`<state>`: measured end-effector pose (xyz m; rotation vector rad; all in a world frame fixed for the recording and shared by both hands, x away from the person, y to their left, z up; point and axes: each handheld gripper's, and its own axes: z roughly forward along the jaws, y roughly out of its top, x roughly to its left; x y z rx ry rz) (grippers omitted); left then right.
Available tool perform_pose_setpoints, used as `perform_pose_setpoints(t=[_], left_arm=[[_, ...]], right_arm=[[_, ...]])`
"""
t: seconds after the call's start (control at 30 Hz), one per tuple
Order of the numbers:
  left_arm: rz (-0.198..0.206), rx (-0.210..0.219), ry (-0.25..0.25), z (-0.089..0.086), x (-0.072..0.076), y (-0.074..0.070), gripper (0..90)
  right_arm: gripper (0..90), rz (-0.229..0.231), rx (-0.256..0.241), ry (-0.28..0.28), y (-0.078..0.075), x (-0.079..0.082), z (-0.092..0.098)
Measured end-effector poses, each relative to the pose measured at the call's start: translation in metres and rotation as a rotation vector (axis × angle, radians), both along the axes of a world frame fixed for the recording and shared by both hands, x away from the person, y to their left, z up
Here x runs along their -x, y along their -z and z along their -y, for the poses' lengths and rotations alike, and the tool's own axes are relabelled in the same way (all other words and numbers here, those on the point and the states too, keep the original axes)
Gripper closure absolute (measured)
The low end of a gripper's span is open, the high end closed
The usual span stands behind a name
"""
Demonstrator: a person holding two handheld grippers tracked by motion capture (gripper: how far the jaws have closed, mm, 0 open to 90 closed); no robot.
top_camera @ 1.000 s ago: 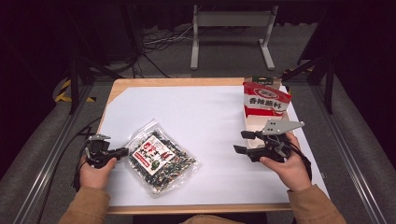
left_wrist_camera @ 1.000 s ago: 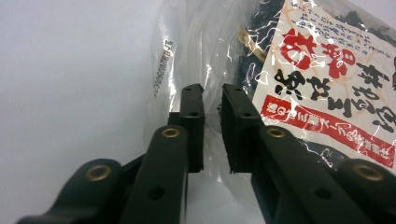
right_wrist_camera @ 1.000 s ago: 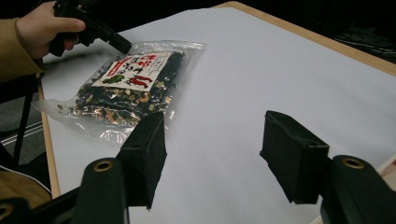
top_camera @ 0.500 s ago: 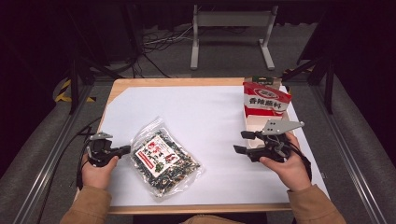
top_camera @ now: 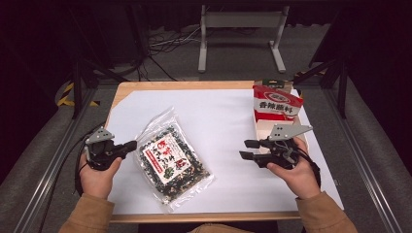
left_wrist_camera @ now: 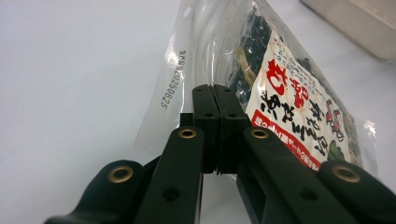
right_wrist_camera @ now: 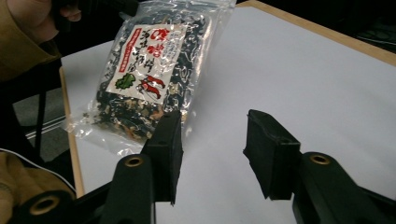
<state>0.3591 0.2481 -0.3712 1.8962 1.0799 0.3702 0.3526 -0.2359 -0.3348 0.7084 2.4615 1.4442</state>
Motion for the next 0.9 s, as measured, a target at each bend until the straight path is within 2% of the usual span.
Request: perform_pose_setpoints(t=[0.03,0.07,0.1,0.2,0.27,0.33,0.43,0.7,0.77,0.83,0.9], left_arm=[[0.023,0.004,0.010,0.003,0.004,-0.006,89.1],[0.023,0.004,0.010,0.003,0.004,-0.006,89.0],[0.059,0.000,0.022,0.007,0.010,-0.015,89.1],[0.104,-0.011,0.038,0.013,0.018,-0.025,89.1],[0.119,-0.017,0.046,0.015,0.020,-0.028,89.1],[0.160,-0.028,0.056,0.022,0.027,-0.037,89.2],[0.191,-0.033,0.074,0.028,0.032,-0.044,89.2],[0.240,-0.033,0.111,0.037,0.038,-0.057,89.2],[0.245,-0.028,0.117,0.039,0.039,-0.058,89.2],[0.253,-0.021,0.121,0.040,0.040,-0.059,89.2],[0.261,-0.014,0.124,0.041,0.041,-0.060,89.1]], right_arm=[[58.2,-0.001,0.000,-0.006,-0.001,0.000,-0.001],[58.9,0.000,0.001,-0.012,-0.001,0.000,-0.002],[59.4,0.002,-0.002,-0.020,-0.002,0.000,-0.003],[59.7,0.004,-0.005,-0.031,-0.004,-0.001,-0.006],[60.0,0.003,-0.006,-0.040,-0.006,-0.001,-0.008],[60.0,0.005,-0.006,-0.052,-0.007,-0.002,-0.011],[60.0,0.007,-0.001,-0.066,-0.009,-0.002,-0.017],[58.8,0.008,0.003,-0.101,-0.013,-0.006,-0.033],[56.5,0.002,0.001,-0.107,-0.014,-0.008,-0.038],[48.8,-0.002,-0.013,-0.109,-0.014,-0.010,-0.043],[46.7,-0.013,-0.027,-0.117,-0.013,-0.013,-0.047]])
